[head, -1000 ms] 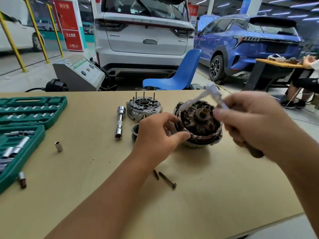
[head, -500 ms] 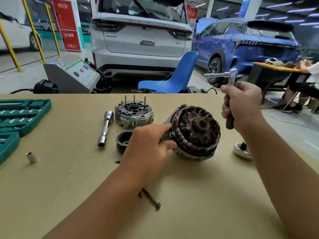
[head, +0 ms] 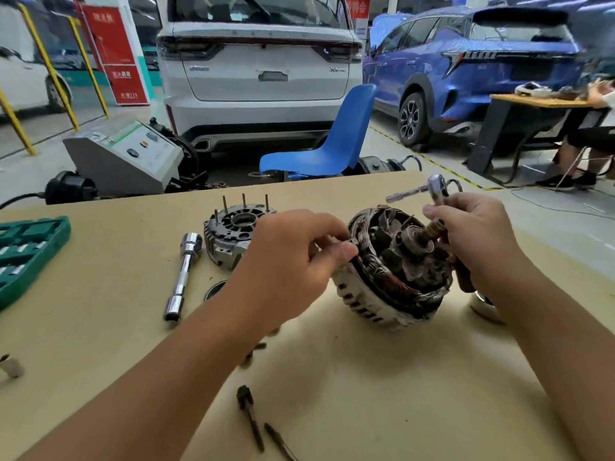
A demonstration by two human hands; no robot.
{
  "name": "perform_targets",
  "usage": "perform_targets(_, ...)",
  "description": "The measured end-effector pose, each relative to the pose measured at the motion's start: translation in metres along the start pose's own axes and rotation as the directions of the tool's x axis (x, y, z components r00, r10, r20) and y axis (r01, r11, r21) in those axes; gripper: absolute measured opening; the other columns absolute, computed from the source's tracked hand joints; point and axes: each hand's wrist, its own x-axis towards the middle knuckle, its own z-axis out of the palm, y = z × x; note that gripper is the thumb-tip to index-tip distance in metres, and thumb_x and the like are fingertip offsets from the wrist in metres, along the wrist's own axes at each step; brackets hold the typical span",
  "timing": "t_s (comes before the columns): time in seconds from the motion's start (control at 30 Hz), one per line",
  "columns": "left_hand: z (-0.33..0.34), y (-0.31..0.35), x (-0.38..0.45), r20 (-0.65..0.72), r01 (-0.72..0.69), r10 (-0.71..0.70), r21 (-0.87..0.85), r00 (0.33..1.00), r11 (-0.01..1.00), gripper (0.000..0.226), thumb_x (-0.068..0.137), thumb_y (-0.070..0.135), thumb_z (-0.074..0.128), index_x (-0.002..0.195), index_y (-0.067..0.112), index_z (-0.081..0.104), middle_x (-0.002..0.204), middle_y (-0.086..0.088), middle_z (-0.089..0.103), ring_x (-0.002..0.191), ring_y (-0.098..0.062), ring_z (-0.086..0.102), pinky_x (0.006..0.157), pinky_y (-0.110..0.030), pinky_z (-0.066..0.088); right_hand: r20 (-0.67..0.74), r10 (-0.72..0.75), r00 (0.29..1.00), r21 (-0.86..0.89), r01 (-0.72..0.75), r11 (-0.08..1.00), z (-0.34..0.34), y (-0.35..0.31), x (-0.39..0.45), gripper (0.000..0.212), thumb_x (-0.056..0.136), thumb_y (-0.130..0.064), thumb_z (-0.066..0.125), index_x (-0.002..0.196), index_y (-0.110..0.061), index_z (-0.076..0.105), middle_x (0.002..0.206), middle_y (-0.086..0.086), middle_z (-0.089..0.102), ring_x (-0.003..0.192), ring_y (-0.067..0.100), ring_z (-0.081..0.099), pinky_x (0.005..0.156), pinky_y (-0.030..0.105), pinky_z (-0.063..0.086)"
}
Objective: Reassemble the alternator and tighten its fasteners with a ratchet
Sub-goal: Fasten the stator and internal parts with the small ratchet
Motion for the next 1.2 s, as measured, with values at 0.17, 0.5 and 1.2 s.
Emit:
perform_targets(0.17, -0.002, -0.005, 0.006, 0.041, -0.043, 0.042, 0.026, 0.998, 0.999, 0.021, 0.091, 0.017, 0.065, 0.104, 0.014, 0.081, 0.082, 0.002, 0.072, 0.067, -0.004, 0.062, 0.065, -0.027, 0.054, 0.002, 0.057, 0.998, -0.001, -0.057, 0.998, 0.005, 0.003, -0.002, 0.005, 0.083, -0.025, 0.075, 0.079, -0.022, 0.075, 0.073, 0.011, 0.07, 0.062, 0.023, 0.062, 0.055, 0.041, 0.054)
perform_targets(0.5, 0.008, 0.004, 0.006, -0.016, 0.03, -0.03, 0.006, 0.999, 1.0, 0.009, 0.089, 0.027, 0.075, 0.095, 0.023, 0.08, 0.082, 0.006, 0.066, 0.064, -0.004, 0.055, 0.063, -0.018, 0.042, 0.121, 0.204, 0.971, -0.002, -0.206, 0.979, 0.002, -0.003, -0.007, 0.01, 0.078, -0.017, 0.066, 0.079, -0.013, 0.074, 0.088, 0.025, 0.062, 0.074, 0.036, 0.057, 0.067, 0.054, 0.046)
perform_targets(1.2, 0.011, 0.002, -0.008, -0.031, 0.157, -0.173, -0.287, 0.984, 0.945, 0.015, 0.089, 0.016, 0.079, 0.098, 0.029, 0.078, 0.079, 0.006, 0.072, 0.058, -0.022, 0.066, 0.063, -0.041, 0.059, 0.206, -0.411, 0.888, 0.202, 0.373, 0.906, -0.035, -0.071, -0.048, 0.028, 0.099, -0.041, 0.059, 0.124, -0.029, 0.06, 0.057, 0.01, 0.056, 0.026, 0.023, 0.037, 0.03, 0.031, 0.036)
